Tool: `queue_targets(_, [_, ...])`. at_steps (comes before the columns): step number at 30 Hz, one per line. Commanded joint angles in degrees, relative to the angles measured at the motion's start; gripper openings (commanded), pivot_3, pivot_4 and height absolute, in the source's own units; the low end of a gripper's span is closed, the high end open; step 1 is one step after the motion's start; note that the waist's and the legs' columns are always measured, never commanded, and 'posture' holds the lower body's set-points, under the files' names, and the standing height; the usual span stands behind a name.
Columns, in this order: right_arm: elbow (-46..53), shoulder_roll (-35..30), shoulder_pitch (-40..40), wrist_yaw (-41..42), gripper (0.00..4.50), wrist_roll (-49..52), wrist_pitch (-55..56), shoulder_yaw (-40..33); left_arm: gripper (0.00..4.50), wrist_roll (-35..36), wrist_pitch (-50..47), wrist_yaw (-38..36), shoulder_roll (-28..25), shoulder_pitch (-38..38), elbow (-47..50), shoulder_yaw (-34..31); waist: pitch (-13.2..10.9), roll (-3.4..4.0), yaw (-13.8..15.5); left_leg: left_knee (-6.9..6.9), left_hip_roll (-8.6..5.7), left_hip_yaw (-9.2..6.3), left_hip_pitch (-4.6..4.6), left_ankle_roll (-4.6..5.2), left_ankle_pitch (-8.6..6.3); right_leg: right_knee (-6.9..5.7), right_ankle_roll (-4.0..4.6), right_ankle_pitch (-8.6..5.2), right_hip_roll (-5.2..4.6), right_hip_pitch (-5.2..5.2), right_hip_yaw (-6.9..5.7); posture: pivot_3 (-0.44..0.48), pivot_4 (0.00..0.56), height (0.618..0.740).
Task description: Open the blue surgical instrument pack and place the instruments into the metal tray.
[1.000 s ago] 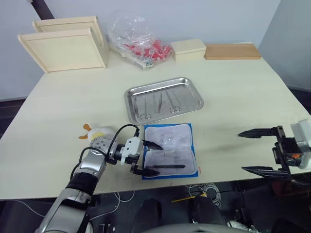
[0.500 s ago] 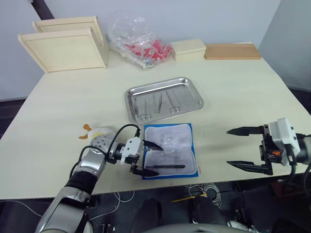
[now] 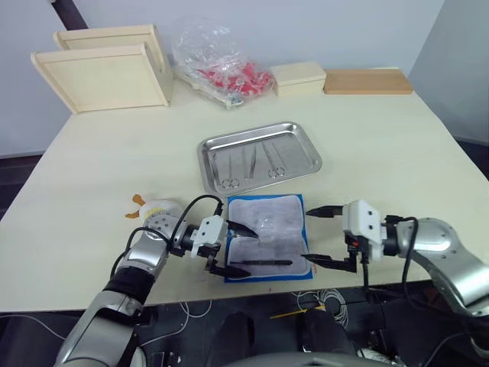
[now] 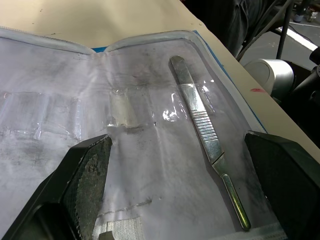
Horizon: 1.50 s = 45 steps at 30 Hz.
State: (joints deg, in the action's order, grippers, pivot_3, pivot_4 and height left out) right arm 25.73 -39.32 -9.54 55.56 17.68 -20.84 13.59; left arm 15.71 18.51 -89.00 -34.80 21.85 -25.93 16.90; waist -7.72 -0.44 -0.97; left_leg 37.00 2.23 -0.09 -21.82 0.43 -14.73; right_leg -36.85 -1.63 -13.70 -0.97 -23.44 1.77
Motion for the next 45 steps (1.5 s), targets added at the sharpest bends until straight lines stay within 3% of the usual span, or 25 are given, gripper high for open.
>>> queue_targets(1, [-1.8,2.2,-0.9,-1.3,4.48,-3.1,2.8,2.5,4.5,-4.8,-1.2,-3.4,-1.1,-3.4,-3.9,4.0,0.0,-0.01,0.0,0.0,0.0,0.0,0.01,0.0,0.0,-0.01,0.0,0.0,0.01,0.0,0.0,0.0,0.15,0.74])
queue_targets(7, [-6.8,6.0,-2.4,-3.2,4.48,-6.6,2.3,5.7,4.5,-4.8,-1.1,-3.4,-1.7,-3.4,-4.1,3.5,0.0,-0.01,-0.1,0.01,0.0,0.0,0.02,0.0,0.0,-0.04,0.0,0.0,0.02,0.0,0.01,0.0,0.15,0.74])
queue_targets(31, [-16.8,7.5,-5.1,2.2,4.48,-13.8,7.7,12.8,4.5,-5.1,-1.5,-1.6,-1.8,-3.7,-3.1,3.1,0.2,-0.11,-0.2,0.02,0.02,-0.02,0.06,0.01,0.0,-0.11,0.01,0.01,0.07,0.0,0.01,0.0,0.15,0.74])
queue_targets(37, [-16.2,8.0,-4.6,5.7,2.57,-10.9,6.9,12.9,4.5,-4.9,-2.0,-1.3,-2.0,-4.3,-2.1,2.7,0.2,-0.13,-0.4,0.02,0.04,-0.03,0.08,0.01,0.0,-0.15,0.01,0.01,0.08,0.0,0.01,0.0,0.15,0.74])
queue_targets(42, [-17.2,7.4,-4.7,6.2,0.08,-12.1,8.1,13.0,4.5,-4.8,-1.9,-1.2,-2.3,-4.8,-1.9,2.3,0.2,-0.14,-0.6,0.03,0.04,0.0,0.08,0.01,0.0,-0.15,0.01,0.01,0.07,0.0,0.03,0.0,0.15,0.74])
queue_targets(45, [-17.3,7.7,-4.7,6.0,0.08,-11.9,8.1,12.7,4.5,-4.8,-1.9,-1.0,-2.2,-4.8,-1.9,2.2,0.2,-0.13,-0.7,0.03,0.04,-0.01,0.08,0.01,0.0,-0.15,0.01,0.01,0.07,0.01,0.03,0.0,0.15,0.74])
